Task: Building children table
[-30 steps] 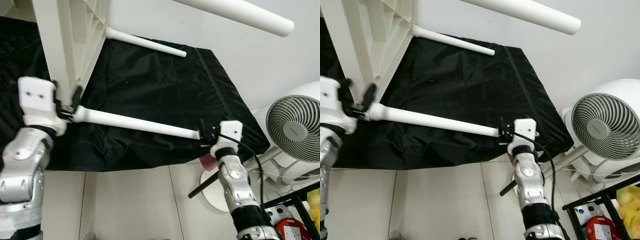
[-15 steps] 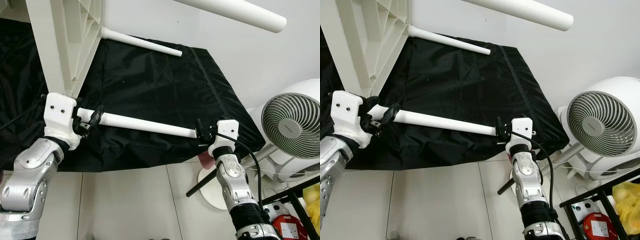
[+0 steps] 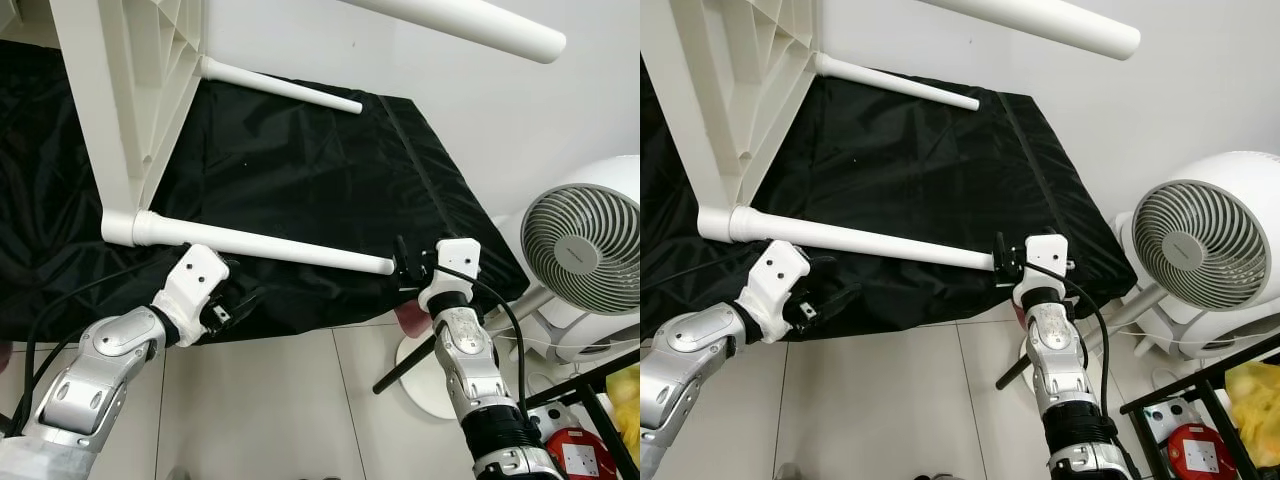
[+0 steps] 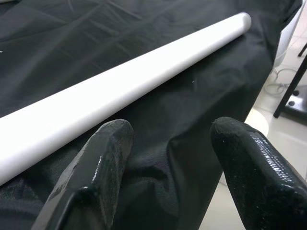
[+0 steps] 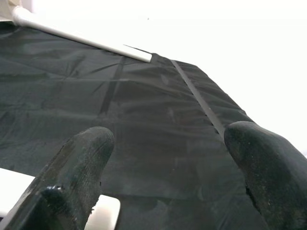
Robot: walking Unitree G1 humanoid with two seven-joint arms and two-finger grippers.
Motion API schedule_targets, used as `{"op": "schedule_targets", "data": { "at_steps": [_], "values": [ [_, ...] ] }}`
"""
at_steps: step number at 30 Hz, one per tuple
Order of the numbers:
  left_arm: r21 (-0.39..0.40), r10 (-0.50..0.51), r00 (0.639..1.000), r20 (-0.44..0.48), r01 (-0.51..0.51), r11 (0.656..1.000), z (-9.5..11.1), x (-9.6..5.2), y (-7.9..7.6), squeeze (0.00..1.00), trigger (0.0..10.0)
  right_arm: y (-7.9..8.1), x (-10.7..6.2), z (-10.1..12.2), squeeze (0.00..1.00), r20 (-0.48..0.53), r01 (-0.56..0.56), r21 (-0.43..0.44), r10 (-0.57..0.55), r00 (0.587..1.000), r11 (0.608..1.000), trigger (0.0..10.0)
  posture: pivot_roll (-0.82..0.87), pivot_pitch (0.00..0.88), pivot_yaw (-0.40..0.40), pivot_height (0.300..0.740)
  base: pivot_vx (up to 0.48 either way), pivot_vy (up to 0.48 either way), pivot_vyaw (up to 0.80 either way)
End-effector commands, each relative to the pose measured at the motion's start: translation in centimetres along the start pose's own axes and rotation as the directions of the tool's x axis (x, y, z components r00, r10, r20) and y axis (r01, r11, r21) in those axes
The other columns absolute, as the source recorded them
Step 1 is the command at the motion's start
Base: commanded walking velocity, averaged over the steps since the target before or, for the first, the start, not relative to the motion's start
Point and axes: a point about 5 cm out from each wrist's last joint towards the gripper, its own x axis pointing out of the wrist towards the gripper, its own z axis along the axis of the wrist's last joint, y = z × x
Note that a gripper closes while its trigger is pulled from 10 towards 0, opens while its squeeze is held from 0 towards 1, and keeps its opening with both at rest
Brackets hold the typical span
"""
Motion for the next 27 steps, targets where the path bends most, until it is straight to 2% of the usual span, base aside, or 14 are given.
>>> {"op": "schedule_targets", "data": {
  "at_steps": [1,7,10,13,19,23,24,27],
  "values": [
    [0.012,-0.051,0.999,-0.013,0.051,0.999,-0.4,0.9,-0.3,0.0,10.0,-0.9,-0.5,-0.2,0.0,-0.002,0.042,-0.001,-0.042,0.999,0.999,10.0,0.01,0.091,-0.153,0.74,0.0,0.0,0.0],
    [0.031,-0.036,0.999,-0.022,0.036,0.999,-0.5,2.6,0.9,0.0,10.0,-1.0,-1.0,-0.3,0.0,-0.007,0.057,0.002,-0.057,0.998,0.998,10.0,0.0,0.099,-0.147,0.74,0.0,0.0,0.0],
    [0.031,-0.036,0.999,-0.022,0.036,0.999,-0.5,2.6,0.9,0.0,10.0,-1.0,-1.0,-0.3,0.0,-0.007,0.057,0.002,-0.057,0.998,0.998,10.0,0.0,0.099,-0.147,0.74,0.0,0.0,0.0],
    [0.064,-0.026,0.999,-0.038,0.029,0.998,-0.6,3.9,2.0,0.0,10.0,-0.9,-1.3,-0.4,0.0,-0.015,0.059,0.0,-0.059,0.998,0.998,10.0,-0.01,0.107,-0.148,0.74,0.0,0.0,0.0],
    [0.074,-0.036,0.999,-0.039,0.039,0.996,-0.7,4.3,2.1,0.0,10.0,-0.9,-1.4,-0.4,0.0,-0.016,0.058,-0.001,-0.058,0.998,0.998,10.0,-0.02,0.115,-0.144,0.74,0.0,0.0,0.0],
    [0.092,-0.045,0.998,-0.046,0.049,0.995,-0.7,4.8,2.4,0.0,10.0,-0.9,-1.6,-0.5,0.0,-0.021,0.058,0.0,-0.058,0.998,0.998,10.0,-0.02,0.115,-0.141,0.74,0.0,0.0,0.0],
    [0.101,-0.045,0.998,-0.039,0.049,0.994,-0.7,5.4,2.6,0.0,10.0,-0.8,-1.7,-0.5,0.0,-0.025,0.058,0.002,-0.058,0.998,0.998,10.0,-0.02,0.113,-0.14,0.74,0.0,0.0,0.0],
    [0.101,-0.045,0.998,-0.039,0.049,0.994,-0.7,5.4,2.6,0.0,10.0,-0.8,-1.7,-0.5,0.0,-0.025,0.058,0.002,-0.058,0.998,0.998,10.0,-0.02,0.113,-0.14,0.74,0.0,0.0,0.0]
  ]
}}
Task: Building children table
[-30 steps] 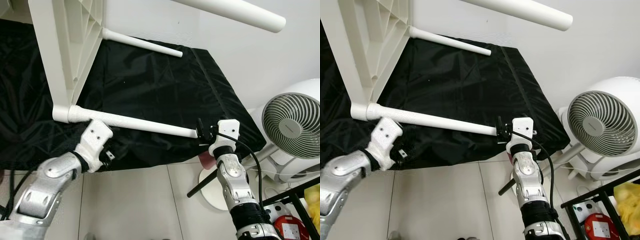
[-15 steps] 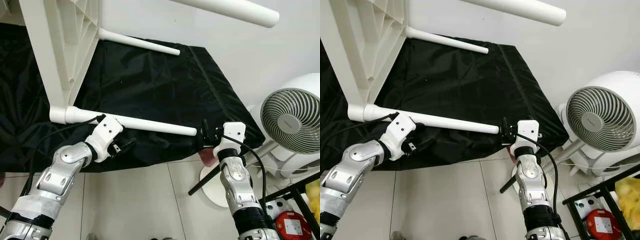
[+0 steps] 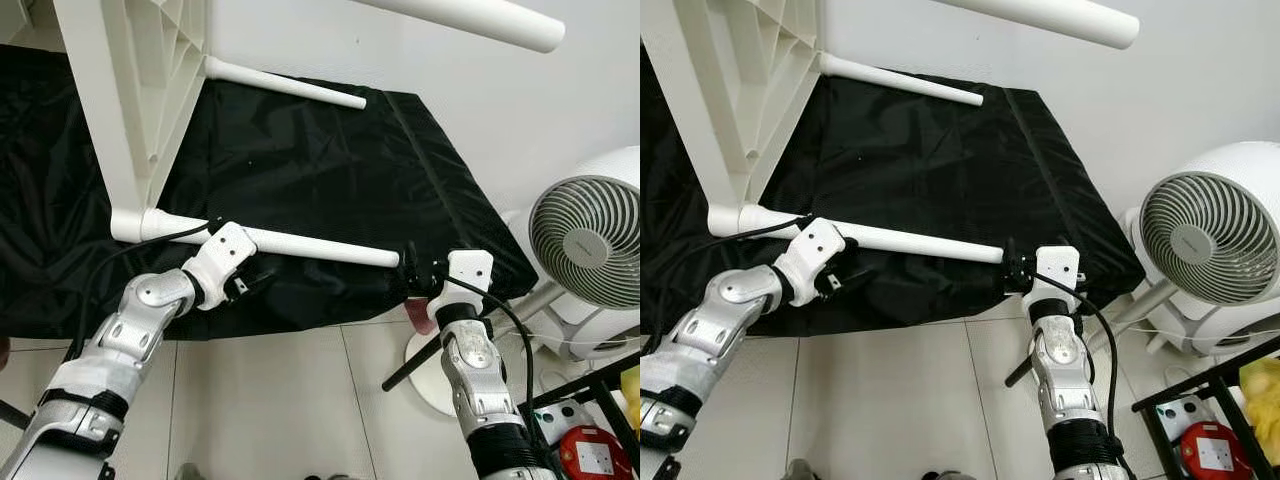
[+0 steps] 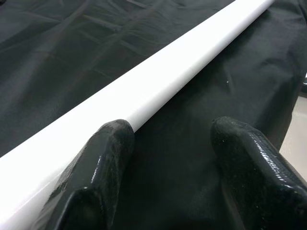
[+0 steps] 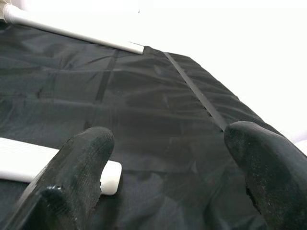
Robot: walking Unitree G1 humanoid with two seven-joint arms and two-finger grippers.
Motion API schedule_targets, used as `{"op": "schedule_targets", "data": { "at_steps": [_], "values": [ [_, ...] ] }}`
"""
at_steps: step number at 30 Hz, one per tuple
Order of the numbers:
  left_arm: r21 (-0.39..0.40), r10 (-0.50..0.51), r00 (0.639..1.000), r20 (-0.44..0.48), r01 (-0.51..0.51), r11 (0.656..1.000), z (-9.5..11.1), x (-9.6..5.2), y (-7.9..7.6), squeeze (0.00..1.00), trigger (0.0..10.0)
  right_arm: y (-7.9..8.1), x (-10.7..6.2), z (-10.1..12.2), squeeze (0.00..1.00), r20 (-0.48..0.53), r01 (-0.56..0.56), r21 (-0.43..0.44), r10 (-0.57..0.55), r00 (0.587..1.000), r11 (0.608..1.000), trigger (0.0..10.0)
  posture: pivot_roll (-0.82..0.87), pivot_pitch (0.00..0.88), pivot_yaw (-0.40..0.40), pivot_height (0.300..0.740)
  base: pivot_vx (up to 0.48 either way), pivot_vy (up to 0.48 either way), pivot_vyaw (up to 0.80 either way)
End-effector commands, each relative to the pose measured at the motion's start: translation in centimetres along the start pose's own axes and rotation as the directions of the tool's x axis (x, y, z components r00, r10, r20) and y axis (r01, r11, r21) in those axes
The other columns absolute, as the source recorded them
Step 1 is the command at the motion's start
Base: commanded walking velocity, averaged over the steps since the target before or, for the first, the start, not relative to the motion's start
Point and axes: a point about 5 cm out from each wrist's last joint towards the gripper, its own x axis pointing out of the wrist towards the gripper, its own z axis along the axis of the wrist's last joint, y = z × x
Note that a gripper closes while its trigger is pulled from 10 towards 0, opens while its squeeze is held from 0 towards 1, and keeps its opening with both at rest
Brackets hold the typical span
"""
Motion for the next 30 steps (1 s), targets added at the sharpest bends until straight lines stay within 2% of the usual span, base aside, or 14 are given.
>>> {"op": "schedule_targets", "data": {
  "at_steps": [1,6,7,9,10,13,14,15,16,17,19,21,23,30],
  "values": [
    [0.016,-0.01,1.0,-0.009,0.01,1.0,0.1,0.8,-0.3,0.0,10.0,-0.2,-0.2,-0.2,0.0,-0.016,0.012,-0.002,-0.012,1.0,1.0,10.0,-0.02,0.113,-0.14,0.74,0.0,0.0,0.0],
    [0.016,0.012,1.0,0.028,-0.012,1.0,1.0,2.0,0.2,0.0,10.0,0.1,-0.2,-0.2,0.0,-0.017,0.008,0.003,-0.008,1.0,1.0,10.0,-0.02,0.105,-0.139,0.74,0.0,0.0,0.0],
    [0.028,0.022,0.999,0.044,-0.023,0.999,1.4,2.8,0.3,0.0,10.0,0.2,-0.2,-0.2,0.0,-0.016,0.005,0.006,-0.005,1.0,1.0,10.0,-0.02,0.104,-0.138,0.74,0.0,0.0,0.0],
    [0.028,0.022,0.999,0.044,-0.023,0.999,1.4,2.8,0.3,0.0,10.0,0.2,-0.2,-0.2,0.0,-0.016,0.005,0.006,-0.005,1.0,1.0,10.0,-0.02,0.104,-0.138,0.74,0.0,0.0,0.0],
    [0.015,0.042,0.997,0.071,-0.043,0.999,2.1,3.5,0.5,0.0,10.0,0.3,-0.2,-0.1,0.0,-0.015,0.004,0.009,-0.004,1.0,1.0,10.0,-0.02,0.103,-0.137,0.74,0.0,0.0,0.0],
    [-0.002,0.064,0.993,0.101,-0.064,0.998,2.9,4.3,0.6,0.0,10.0,0.3,-0.2,-0.1,0.0,-0.01,0.007,0.013,-0.007,1.0,1.0,10.0,-0.02,0.107,-0.135,0.74,0.0,0.0,0.0],
    [-0.047,0.086,0.984,0.158,-0.08,0.996,4.2,4.9,0.8,0.0,10.0,0.1,-0.2,0.1,0.0,0.0,0.025,0.02,-0.025,1.0,0.999,10.0,-0.03,0.113,-0.132,0.74,0.0,0.0,0.0],
    [-0.047,0.086,0.984,0.158,-0.08,0.996,4.2,4.9,0.8,0.0,10.0,0.1,-0.2,0.1,0.0,0.0,0.025,0.02,-0.025,1.0,0.999,10.0,-0.03,0.113,-0.132,0.74,0.0,0.0,0.0],
    [-0.128,0.11,0.963,0.248,-0.08,0.988,6.1,5.6,0.9,0.0,10.0,-0.5,-0.4,0.1,0.0,0.008,0.062,0.023,-0.062,0.998,0.998,10.0,-0.03,0.117,-0.132,0.74,0.0,0.0,0.0],
    [-0.175,0.11,0.945,0.309,-0.058,0.983,7.2,5.7,0.7,0.0,10.0,-0.8,-0.4,0.1,0.0,0.006,0.081,0.018,-0.081,0.997,0.997,10.0,-0.02,0.118,-0.132,0.74,0.0,0.0,0.0],
    [-0.199,0.109,0.931,0.348,-0.04,0.979,7.8,5.7,0.6,0.0,10.0,-0.9,-0.4,0.0,0.0,0.004,0.092,0.014,-0.092,0.996,0.996,10.0,-0.02,0.119,-0.133,0.74,0.0,0.0,0.0],
    [-0.202,0.091,0.923,0.373,-0.015,0.979,8.2,5.7,0.2,0.0,10.0,-1.0,-0.4,0.0,0.0,0.0,0.097,0.012,-0.097,0.995,0.995,10.0,-0.02,0.122,-0.135,0.74,0.0,0.0,0.0],
    [-0.149,0.059,0.913,0.403,0.002,0.989,8.5,5.5,-0.5,0.0,10.0,-0.8,-0.3,0.0,0.0,-0.001,0.094,0.013,-0.094,0.996,0.995,10.0,-0.01,0.123,-0.137,0.74,0.0,0.0,0.0],
    [-0.157,0.121,0.914,0.387,-0.064,0.986,7.5,3.9,0.2,0.0,10.0,-0.2,0.1,0.1,0.0,0.01,0.07,0.042,-0.07,0.997,0.997,10.0,0.02,0.119,-0.149,0.74,0.0,0.0,0.0]
  ]
}}
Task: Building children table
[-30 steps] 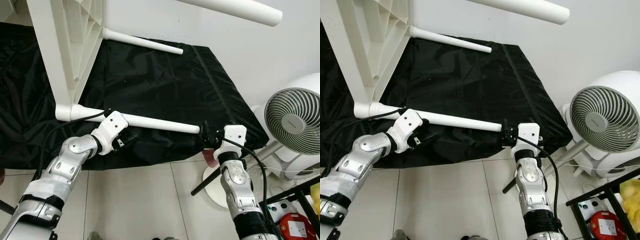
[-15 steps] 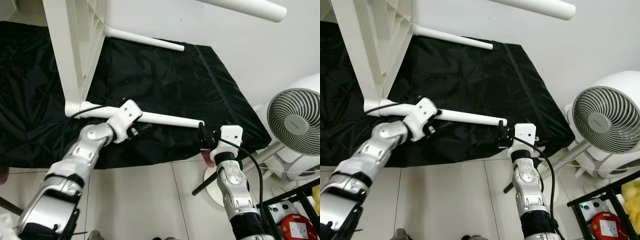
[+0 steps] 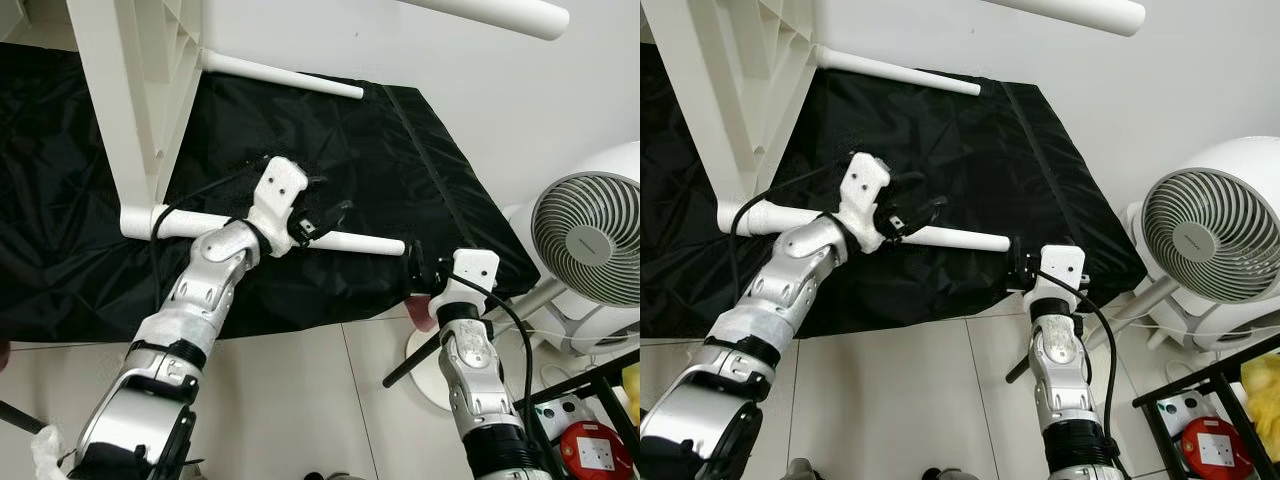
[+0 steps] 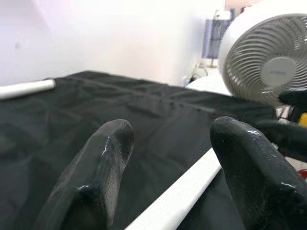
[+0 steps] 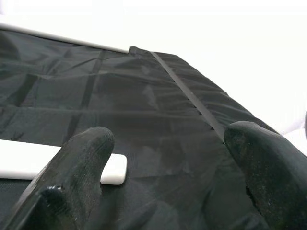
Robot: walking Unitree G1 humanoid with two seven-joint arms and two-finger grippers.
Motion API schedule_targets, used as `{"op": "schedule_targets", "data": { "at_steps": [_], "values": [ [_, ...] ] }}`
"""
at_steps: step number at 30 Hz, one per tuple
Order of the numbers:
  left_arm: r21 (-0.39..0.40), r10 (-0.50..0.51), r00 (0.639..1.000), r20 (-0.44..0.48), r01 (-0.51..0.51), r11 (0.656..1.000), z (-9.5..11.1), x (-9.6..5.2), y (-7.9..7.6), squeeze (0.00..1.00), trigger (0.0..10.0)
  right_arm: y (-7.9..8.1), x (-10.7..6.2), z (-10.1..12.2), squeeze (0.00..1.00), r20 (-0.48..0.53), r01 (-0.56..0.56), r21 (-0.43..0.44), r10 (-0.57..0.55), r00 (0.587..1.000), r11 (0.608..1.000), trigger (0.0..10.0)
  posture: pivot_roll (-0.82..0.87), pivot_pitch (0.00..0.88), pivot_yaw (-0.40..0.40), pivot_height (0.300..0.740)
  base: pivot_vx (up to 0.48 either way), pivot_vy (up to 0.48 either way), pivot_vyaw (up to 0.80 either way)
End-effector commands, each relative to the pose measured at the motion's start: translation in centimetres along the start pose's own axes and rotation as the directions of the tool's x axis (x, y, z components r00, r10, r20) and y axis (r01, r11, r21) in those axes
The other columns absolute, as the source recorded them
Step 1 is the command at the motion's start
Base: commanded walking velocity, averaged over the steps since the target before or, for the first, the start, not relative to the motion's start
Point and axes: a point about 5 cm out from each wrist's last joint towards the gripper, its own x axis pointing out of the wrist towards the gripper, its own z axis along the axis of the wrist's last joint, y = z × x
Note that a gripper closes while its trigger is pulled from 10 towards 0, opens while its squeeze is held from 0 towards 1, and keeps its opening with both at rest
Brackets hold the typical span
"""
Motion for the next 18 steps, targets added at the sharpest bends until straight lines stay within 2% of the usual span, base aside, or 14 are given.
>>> {"op": "schedule_targets", "data": {
  "at_steps": [1,3,4,6,7,8,9,10,11,12,14,15,18],
  "values": [
    [0.024,0.108,0.994,-0.004,-0.108,0.994,0.2,-1.6,0.8,0.0,10.0,-0.1,0.1,-0.3,0.0,-0.005,-0.002,0.027,0.003,1.0,1.0,10.0,0.03,0.115,-0.156,0.74,0.0,0.0,0.0],
    [0.024,0.108,0.994,-0.004,-0.108,0.994,0.2,-1.6,0.8,0.0,10.0,-0.1,0.1,-0.3,0.0,-0.005,-0.002,0.027,0.003,1.0,1.0,10.0,0.03,0.115,-0.156,0.74,0.0,0.0,0.0],
    [0.041,0.149,0.989,-0.01,-0.148,0.988,0.4,-3.0,1.4,0.0,10.0,0.1,0.3,-0.2,0.0,-0.005,-0.014,0.033,0.014,1.0,0.999,10.0,0.04,0.111,-0.163,0.74,0.0,0.0,0.0],
    [0.041,0.149,0.989,-0.01,-0.148,0.988,0.4,-3.0,1.4,0.0,10.0,0.1,0.3,-0.2,0.0,-0.005,-0.014,0.033,0.014,1.0,0.999,10.0,0.04,0.111,-0.163,0.74,0.0,0.0,0.0],
    [0.055,0.2,0.98,-0.013,-0.199,0.978,0.6,-4.5,2.0,0.0,10.0,0.4,0.7,-0.2,0.0,-0.006,-0.034,0.041,0.034,0.999,0.999,10.0,0.06,0.102,-0.176,0.74,0.0,0.0,0.0],
    [0.055,0.2,0.98,-0.013,-0.199,0.978,0.6,-4.5,2.0,0.0,10.0,0.4,0.7,-0.2,0.0,-0.006,-0.034,0.041,0.034,0.999,0.999,10.0,0.06,0.102,-0.176,0.74,0.0,0.0,0.0],
    [0.085,0.247,0.969,-0.013,-0.245,0.966,0.7,-5.6,2.3,0.0,10.0,0.6,1.0,-0.1,0.0,-0.005,-0.047,0.043,0.047,0.999,0.998,10.0,0.07,0.094,-0.187,0.74,0.0,0.0,0.0],
    [0.085,0.247,0.969,-0.013,-0.245,0.966,0.7,-5.6,2.3,0.0,10.0,0.6,1.0,-0.1,0.0,-0.005,-0.047,0.043,0.047,0.999,0.998,10.0,0.07,0.094,-0.187,0.74,0.0,0.0,0.0],
    [0.115,0.306,0.952,-0.003,-0.303,0.946,1.0,-6.6,2.5,0.0,10.0,0.8,1.6,0.1,0.0,0.001,-0.062,0.039,0.062,0.998,0.997,10.0,0.08,0.083,-0.192,0.74,0.0,0.0,0.0],
    [0.115,0.306,0.952,-0.003,-0.303,0.946,1.0,-6.6,2.5,0.0,10.0,0.8,1.6,0.1,0.0,0.001,-0.062,0.039,0.062,0.998,0.997,10.0,0.08,0.083,-0.192,0.74,0.0,0.0,0.0],
    [0.141,0.36,0.933,0.007,-0.357,0.923,1.4,-7.7,2.6,0.0,10.0,0.8,2.3,0.4,0.0,0.012,-0.078,0.029,0.078,0.997,0.996,10.0,0.08,0.069,-0.195,0.74,0.0,0.0,0.0],
    [0.141,0.36,0.933,0.007,-0.357,0.923,1.4,-7.7,2.6,0.0,10.0,0.8,2.3,0.4,0.0,0.012,-0.078,0.029,0.078,0.997,0.996,10.0,0.08,0.069,-0.195,0.74,0.0,0.0,0.0],
    [0.176,0.394,0.919,-0.008,-0.387,0.905,1.5,-9.1,2.7,0.0,10.0,0.7,2.9,0.9,0.0,0.028,-0.087,0.012,0.087,0.996,0.996,10.0,0.09,0.061,-0.195,0.74,0.0,0.0,0.0]
  ]
}}
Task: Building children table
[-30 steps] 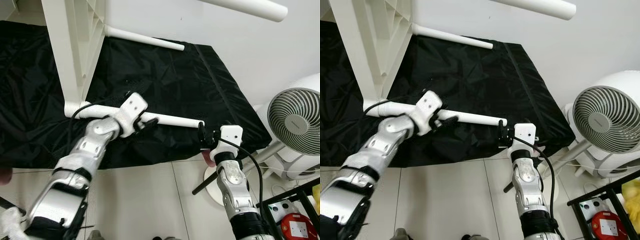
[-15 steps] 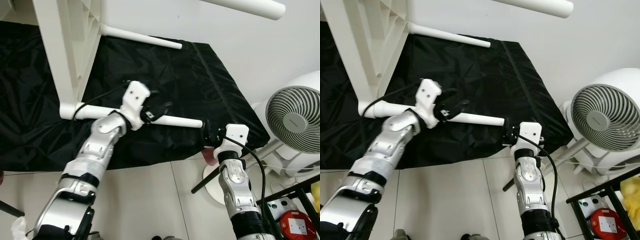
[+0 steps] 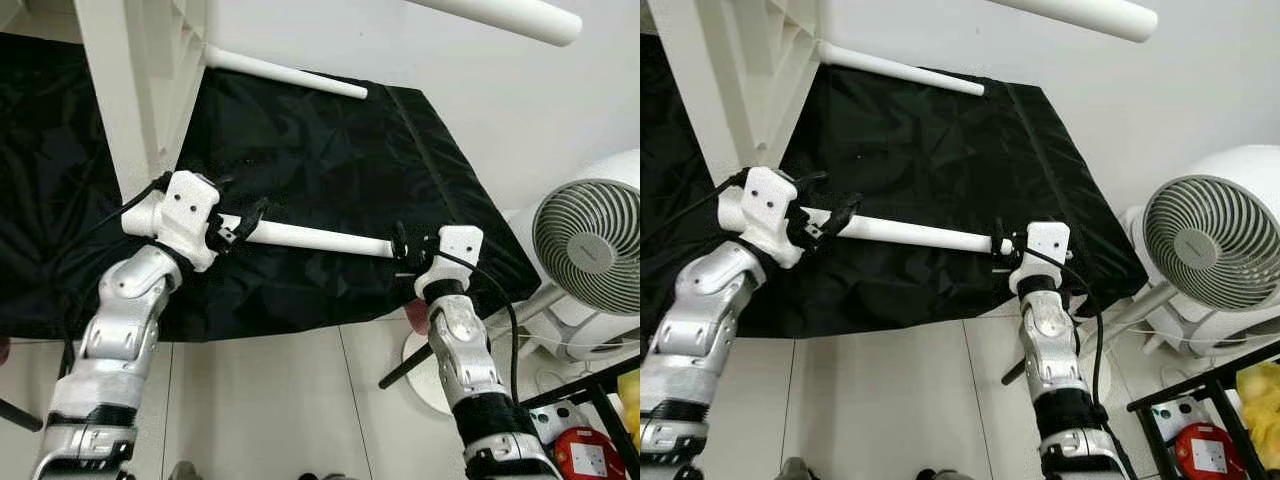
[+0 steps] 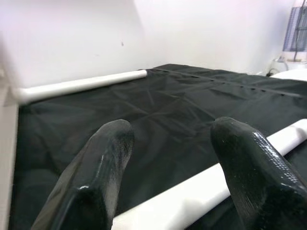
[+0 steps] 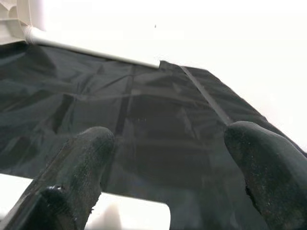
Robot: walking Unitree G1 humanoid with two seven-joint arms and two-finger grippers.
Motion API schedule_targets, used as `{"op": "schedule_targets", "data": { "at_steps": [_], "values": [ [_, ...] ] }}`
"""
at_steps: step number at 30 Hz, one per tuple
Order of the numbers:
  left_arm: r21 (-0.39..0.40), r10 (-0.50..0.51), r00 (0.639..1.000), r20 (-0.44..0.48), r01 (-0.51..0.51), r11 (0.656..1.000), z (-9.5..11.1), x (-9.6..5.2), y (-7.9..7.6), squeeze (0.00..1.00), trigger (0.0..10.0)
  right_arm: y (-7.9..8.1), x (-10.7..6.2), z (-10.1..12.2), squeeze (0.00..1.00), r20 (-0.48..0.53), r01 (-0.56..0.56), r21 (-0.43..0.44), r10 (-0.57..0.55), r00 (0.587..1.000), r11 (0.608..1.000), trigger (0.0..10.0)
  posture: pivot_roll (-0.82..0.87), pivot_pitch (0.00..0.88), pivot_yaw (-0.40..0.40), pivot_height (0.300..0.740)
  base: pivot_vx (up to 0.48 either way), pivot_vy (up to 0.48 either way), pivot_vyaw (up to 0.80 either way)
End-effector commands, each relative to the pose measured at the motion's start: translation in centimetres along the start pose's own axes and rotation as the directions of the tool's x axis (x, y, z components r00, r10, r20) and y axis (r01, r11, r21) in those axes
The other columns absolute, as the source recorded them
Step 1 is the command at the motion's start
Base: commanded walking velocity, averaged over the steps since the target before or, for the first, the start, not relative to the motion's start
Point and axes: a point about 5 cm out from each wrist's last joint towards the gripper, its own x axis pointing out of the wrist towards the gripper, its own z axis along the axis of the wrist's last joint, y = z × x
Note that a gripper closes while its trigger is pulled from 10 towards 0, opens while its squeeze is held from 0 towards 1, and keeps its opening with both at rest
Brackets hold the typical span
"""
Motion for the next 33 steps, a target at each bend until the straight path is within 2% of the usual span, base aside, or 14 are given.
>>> {"op": "schedule_targets", "data": {
  "at_steps": [1,6,9,10,11,12,13,16,22,24,25,26,31,33],
  "values": [
    [0.012,0.12,0.993,-0.009,-0.12,0.993,0.0,-0.3,0.5,0.0,10.0,-0.9,-0.1,-0.2,0.0,-0.004,0.013,-0.019,-0.014,1.0,1.0,10.0,0.09,0.061,-0.195,0.74,0.0,0.0,0.0],
    [0.037,0.191,0.981,-0.044,-0.189,0.981,-0.4,-2.5,1.6,0.0,10.0,-0.9,0.6,-0.1,0.0,0.0,-0.013,-0.049,0.013,1.0,0.999,10.0,0.1,0.034,-0.199,0.74,0.0,0.0,0.0],
    [0.023,0.223,0.973,-0.056,-0.222,0.975,-0.8,-3.1,2.0,0.0,10.0,-0.9,0.7,-0.1,0.0,-0.003,-0.019,-0.057,0.019,1.0,0.998,10.0,0.1,0.024,-0.202,0.74,0.0,0.0,0.0],
    [-0.011,0.285,0.956,-0.068,-0.287,0.958,-1.5,-3.8,2.6,0.0,10.0,-0.8,0.6,-0.4,0.0,-0.008,-0.024,-0.07,0.023,1.0,0.997,10.0,0.1,0.024,-0.202,0.74,0.0,0.0,0.0],
    [-0.011,0.285,0.956,-0.068,-0.287,0.958,-1.5,-3.8,2.6,0.0,10.0,-0.8,0.6,-0.4,0.0,-0.008,-0.024,-0.07,0.023,1.0,0.997,10.0,0.1,0.024,-0.202,0.74,0.0,0.0,0.0],
    [-0.044,0.352,0.933,-0.081,-0.356,0.933,-2.4,-4.5,2.9,0.0,10.0,-0.7,0.5,-0.7,0.0,-0.016,-0.027,-0.08,0.026,1.0,0.996,10.0,0.11,0.008,-0.202,0.74,0.0,0.0,0.0],
    [-0.044,0.352,0.933,-0.081,-0.356,0.933,-2.4,-4.5,2.9,0.0,10.0,-0.7,0.5,-0.7,0.0,-0.016,-0.027,-0.08,0.026,1.0,0.996,10.0,0.11,0.008,-0.202,0.74,0.0,0.0,0.0],
    [-0.096,0.441,0.891,-0.113,-0.451,0.887,-4.0,-5.1,2.5,0.0,10.0,-0.6,-0.2,-1.7,0.0,-0.042,-0.029,-0.101,0.025,0.999,0.994,10.0,0.11,0.0,-0.198,0.74,0.0,0.0,0.0],
    [-0.17,0.412,0.897,-0.158,-0.436,0.884,-5.4,-3.8,0.5,0.0,10.0,-0.8,-1.1,-2.5,0.0,-0.056,-0.02,-0.113,0.014,0.998,0.993,10.0,0.08,0.0,-0.171,0.74,0.0,0.0,0.0],
    [-0.209,0.366,0.918,-0.154,-0.393,0.896,-5.6,-2.3,-0.4,0.0,10.0,-0.9,-1.2,-2.5,0.0,-0.047,-0.002,-0.118,-0.003,0.999,0.993,10.0,0.05,0.0,-0.144,0.74,0.0,0.0,0.0],
    [-0.209,0.366,0.918,-0.154,-0.393,0.896,-5.6,-2.3,-0.4,0.0,10.0,-0.9,-1.2,-2.5,0.0,-0.047,-0.002,-0.118,-0.003,0.999,0.993,10.0,0.05,0.0,-0.144,0.74,0.0,0.0,0.0],
    [-0.22,0.348,0.923,-0.163,-0.378,0.899,-6.0,-1.1,-0.8,0.0,10.0,-1.1,-1.1,-2.1,0.0,-0.026,0.017,-0.133,-0.021,0.999,0.991,10.0,-0.01,0.0,-0.092,0.74,0.0,0.0,0.0],
    [-0.212,0.356,0.919,-0.17,-0.387,0.897,-6.2,-0.5,-0.8,0.0,10.0,-1.4,-1.2,-2.0,0.0,-0.009,0.038,-0.142,-0.04,0.999,0.989,10.0,-0.03,0.0,-0.072,0.74,0.0,0.0,0.0],
    [-0.202,0.426,0.885,-0.189,-0.46,0.865,-6.5,-0.5,0.2,0.0,10.0,-2.0,-1.6,-1.9,0.0,0.005,0.064,-0.156,-0.064,0.998,0.986,10.0,-0.07,0.0,-0.043,0.74,0.0,0.0,0.0]
  ]
}}
